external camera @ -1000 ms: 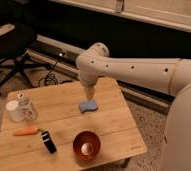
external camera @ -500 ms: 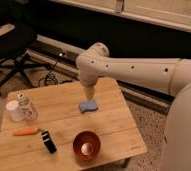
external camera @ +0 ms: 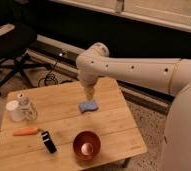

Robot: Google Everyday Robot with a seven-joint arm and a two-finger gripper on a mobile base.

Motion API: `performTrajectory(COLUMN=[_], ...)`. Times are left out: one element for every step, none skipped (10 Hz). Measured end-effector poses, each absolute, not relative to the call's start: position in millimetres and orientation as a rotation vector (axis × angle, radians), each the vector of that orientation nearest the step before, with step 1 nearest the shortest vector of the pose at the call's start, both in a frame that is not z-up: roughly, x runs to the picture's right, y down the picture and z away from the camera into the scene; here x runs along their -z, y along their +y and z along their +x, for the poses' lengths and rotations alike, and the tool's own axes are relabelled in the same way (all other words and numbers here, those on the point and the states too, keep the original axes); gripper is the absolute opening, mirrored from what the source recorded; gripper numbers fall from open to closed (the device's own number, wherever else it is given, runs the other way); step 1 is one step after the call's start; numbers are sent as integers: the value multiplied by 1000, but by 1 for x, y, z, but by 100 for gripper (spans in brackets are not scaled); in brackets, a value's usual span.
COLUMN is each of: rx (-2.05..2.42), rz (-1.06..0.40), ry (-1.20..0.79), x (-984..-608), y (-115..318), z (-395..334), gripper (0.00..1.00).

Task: Knock the eraser over

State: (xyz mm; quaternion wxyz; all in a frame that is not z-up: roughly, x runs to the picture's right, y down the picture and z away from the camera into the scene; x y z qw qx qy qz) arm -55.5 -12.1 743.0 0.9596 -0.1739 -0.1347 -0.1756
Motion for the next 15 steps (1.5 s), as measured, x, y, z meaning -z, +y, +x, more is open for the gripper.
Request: performTrajectory(rx=[356, 356, 356, 356, 356, 356, 360, 387, 424, 457, 504, 567, 602, 647, 687], rz=[-353, -353, -353, -353, -353, -352, -350, -338, -326, -320, -317, -320, -324, -332, -341], ry=[-273, -273, -273, -273, -273, -273, -274, -280, -301, -323, -350, -391, -419, -455, -487], x=[-743, -743, -743, -743, -743, -743, -743, -741, -736, -730, -723, -712, -705, -695, -686], y=[-12, -12, -12, -12, -12, -12, -13, -17, -19, -19, -15, -5, 3, 15, 28], z=[-55, -56, -56, -56, -56, -56, -56, -60, -73, -87, -102, -120, -132, -145, -156], gripper=[80, 80, 80, 80, 80, 80, 80, 80, 80, 80, 80, 80, 80, 80, 80])
